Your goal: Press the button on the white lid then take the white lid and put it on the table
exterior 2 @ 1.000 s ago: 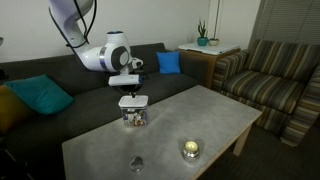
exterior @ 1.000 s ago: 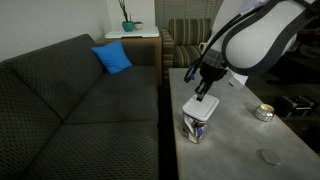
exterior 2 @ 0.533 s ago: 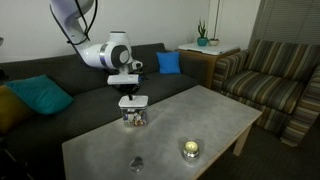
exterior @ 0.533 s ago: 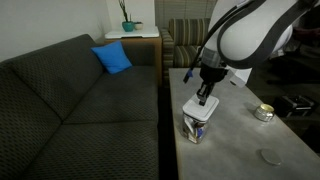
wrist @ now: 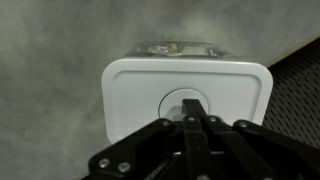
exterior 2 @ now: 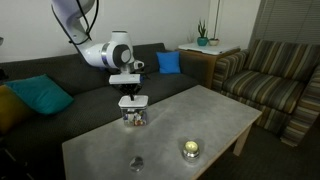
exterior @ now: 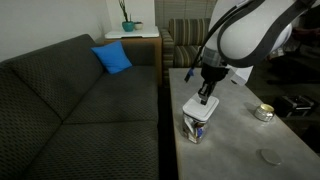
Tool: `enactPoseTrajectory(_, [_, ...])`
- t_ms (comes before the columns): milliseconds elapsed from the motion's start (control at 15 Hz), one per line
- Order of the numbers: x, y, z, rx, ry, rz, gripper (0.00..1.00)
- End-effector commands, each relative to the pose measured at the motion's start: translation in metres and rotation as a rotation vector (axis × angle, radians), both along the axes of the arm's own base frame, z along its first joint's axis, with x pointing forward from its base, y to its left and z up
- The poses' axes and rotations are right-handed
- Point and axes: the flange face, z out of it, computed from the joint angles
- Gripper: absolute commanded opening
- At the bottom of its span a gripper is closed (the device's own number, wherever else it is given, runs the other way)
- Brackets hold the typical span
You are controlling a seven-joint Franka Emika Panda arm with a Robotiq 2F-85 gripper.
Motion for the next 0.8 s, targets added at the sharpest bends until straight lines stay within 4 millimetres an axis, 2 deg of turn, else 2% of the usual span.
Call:
enactPoseTrajectory(0, [0.003, -0.003, -0.021, 0.022, 0.021, -0.005, 0.0])
enactPoseTrajectory(133, [0.002, -0.003, -0.031, 0.026, 0.026, -0.011, 0.0])
enactPoseTrajectory(333, [0.005, 0.0, -0.033, 0.015, 0.036, -0.01, 0.0])
enactPoseTrajectory(733, [-0.011, 0.005, -0.062, -0.014, 0.208, 0.053, 0.0])
